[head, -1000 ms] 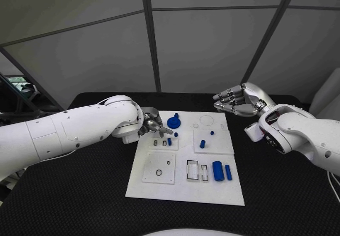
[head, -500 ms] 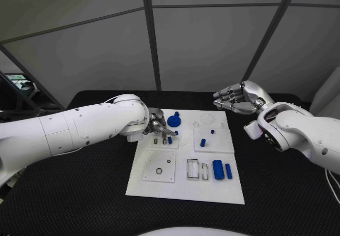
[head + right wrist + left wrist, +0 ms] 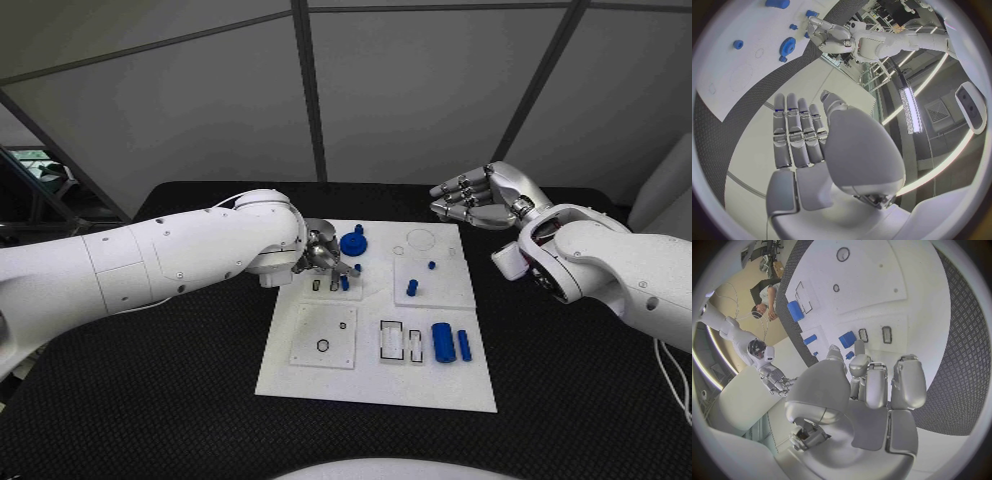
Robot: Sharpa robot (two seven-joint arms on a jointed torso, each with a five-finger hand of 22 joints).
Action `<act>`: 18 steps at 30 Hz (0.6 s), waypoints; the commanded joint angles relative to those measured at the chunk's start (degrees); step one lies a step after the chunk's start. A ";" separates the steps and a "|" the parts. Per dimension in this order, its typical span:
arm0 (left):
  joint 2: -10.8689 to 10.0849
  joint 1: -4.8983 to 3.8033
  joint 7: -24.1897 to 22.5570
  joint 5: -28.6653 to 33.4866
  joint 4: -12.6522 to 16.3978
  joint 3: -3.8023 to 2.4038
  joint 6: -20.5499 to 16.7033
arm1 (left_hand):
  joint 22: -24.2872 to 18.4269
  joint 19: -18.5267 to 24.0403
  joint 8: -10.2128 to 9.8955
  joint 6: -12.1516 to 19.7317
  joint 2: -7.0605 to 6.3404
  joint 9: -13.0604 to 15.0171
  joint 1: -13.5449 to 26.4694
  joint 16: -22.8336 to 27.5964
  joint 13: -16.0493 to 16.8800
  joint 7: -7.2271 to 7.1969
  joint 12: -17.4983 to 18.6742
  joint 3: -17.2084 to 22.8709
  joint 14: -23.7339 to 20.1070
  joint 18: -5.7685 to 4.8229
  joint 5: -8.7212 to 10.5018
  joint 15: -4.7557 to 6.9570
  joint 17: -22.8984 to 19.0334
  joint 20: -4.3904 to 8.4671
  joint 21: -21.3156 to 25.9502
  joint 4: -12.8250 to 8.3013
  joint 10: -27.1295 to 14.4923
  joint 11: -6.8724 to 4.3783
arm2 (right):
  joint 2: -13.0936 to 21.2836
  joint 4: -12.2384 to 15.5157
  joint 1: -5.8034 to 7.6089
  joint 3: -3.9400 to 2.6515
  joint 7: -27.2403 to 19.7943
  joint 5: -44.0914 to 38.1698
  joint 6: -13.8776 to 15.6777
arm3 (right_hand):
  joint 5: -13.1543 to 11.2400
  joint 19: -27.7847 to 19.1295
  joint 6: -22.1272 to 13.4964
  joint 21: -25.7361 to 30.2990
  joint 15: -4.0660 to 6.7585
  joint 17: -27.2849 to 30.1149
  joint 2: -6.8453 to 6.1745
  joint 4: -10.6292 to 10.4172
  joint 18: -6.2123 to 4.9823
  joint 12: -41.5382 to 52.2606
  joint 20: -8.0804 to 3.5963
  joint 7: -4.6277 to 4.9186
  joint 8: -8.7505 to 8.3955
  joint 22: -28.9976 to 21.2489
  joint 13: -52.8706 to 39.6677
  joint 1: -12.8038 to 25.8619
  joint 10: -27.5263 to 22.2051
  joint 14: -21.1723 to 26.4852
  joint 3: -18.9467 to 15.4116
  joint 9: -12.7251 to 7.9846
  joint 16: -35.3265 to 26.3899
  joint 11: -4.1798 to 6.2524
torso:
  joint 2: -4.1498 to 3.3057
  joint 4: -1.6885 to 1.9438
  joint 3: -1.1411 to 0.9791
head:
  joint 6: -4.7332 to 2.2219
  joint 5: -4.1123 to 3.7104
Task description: Assemble the parts on the task board
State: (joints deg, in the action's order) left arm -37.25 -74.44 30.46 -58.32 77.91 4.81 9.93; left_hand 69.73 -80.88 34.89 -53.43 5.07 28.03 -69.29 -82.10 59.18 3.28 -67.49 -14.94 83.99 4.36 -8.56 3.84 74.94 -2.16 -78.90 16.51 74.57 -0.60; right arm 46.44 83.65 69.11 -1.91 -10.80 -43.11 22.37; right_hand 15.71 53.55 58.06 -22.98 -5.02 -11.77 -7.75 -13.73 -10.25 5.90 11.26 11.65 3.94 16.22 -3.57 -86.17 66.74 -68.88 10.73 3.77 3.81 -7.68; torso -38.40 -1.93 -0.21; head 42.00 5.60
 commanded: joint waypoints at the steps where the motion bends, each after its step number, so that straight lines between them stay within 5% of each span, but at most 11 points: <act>1: 0.15 -0.11 0.37 -0.45 0.12 0.00 1.84 | 0.14 -0.51 0.33 0.45 0.28 0.17 -0.12 0.13 -0.10 -0.11 0.31 -0.14 3.37 -0.40 0.01 0.45 5.57 0.11 -0.39 -0.23 -0.22 -0.27 | -0.12 -0.04 0.13 -0.06 0.43 -0.24 0.37 | 0.31 -0.10 -0.20 0.22 -0.49 0.08 -0.10 0.37 -0.11 -0.30 0.35 0.16 -0.29 -0.07 0.06 0.64 -0.21 0.06 0.04 0.00 -0.24 -0.38 | 0.04 0.06 -0.01 | 0.15 0.08; 18: 0.43 -0.12 0.40 -0.44 0.27 0.00 2.79 | 0.47 -0.70 0.87 0.87 1.03 1.43 -2.33 0.17 -0.24 -0.20 0.43 0.74 3.39 -0.46 -0.80 0.52 5.63 0.18 -0.43 -1.05 -0.32 -0.36 | -0.47 -0.43 0.13 -0.06 0.71 -0.24 0.07 | 0.67 -0.01 -0.29 0.54 -0.52 0.32 0.00 0.45 -0.13 -0.34 0.40 0.21 -0.26 -0.30 0.04 0.78 -0.28 0.07 0.06 0.01 -0.21 -0.42 | 0.02 0.01 0.00 | 0.49 0.13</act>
State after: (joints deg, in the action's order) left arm -36.89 -74.45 30.49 -58.40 78.13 4.82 11.86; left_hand 70.18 -81.08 35.58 -52.81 6.21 29.46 -71.37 -82.10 58.98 3.08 -67.22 -14.05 83.96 4.37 -9.29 3.81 74.94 -1.96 -79.12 15.62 74.36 -0.81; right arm 46.02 83.20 69.11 -1.91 -10.07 -43.19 22.34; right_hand 16.20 53.55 58.07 -22.61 -5.22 -11.51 -7.65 -13.59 -10.25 5.91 11.26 11.65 3.95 15.97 -3.57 -86.07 66.53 -68.68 10.87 3.77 3.80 -7.89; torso -38.36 -1.87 -0.21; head 42.46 5.74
